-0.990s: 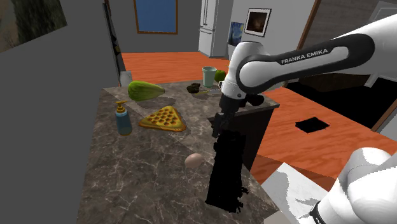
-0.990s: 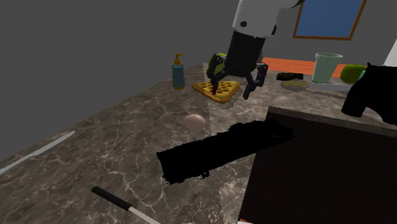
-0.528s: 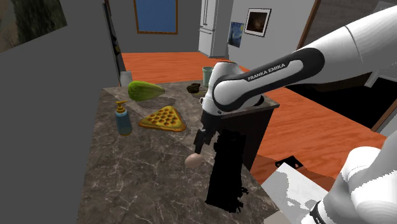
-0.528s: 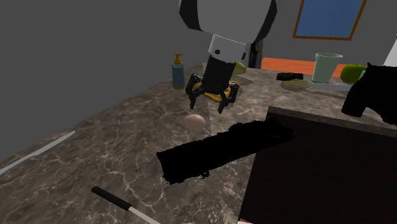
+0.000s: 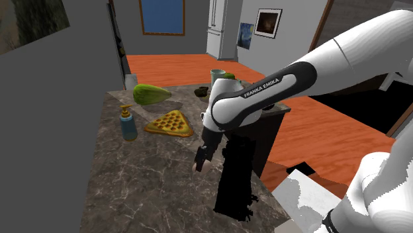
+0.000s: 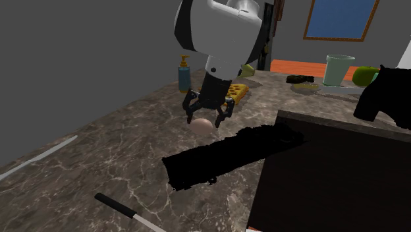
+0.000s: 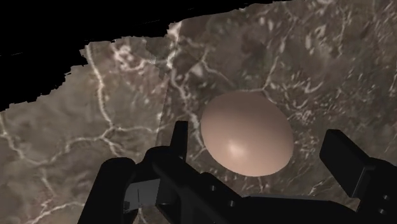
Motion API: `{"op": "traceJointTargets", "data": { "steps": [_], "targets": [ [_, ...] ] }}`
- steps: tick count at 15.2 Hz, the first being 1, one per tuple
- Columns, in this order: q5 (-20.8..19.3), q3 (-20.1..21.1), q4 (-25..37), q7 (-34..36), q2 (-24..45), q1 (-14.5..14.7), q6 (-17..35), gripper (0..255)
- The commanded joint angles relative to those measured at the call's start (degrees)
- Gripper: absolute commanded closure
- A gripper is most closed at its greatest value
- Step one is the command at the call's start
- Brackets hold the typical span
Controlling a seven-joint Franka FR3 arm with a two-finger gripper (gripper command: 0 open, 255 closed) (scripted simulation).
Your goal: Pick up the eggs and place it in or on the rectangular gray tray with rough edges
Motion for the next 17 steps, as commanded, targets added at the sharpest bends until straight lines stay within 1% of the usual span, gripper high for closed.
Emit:
{"op": "traceJointTargets", "data": {
  "steps": [1, 9, 10, 17],
  "targets": [
    [0.6, 0.3, -0.5, -0.4, 1.5, 0.3, 2.1, 0],
    [0.6, 0.3, -0.5, -0.4, 1.5, 0.3, 2.1, 0],
    [0.6, 0.3, -0.5, -0.4, 1.5, 0.3, 2.1, 255],
    [0.6, 0.3, -0.5, -0.4, 1.5, 0.3, 2.1, 255]
  ]
}}
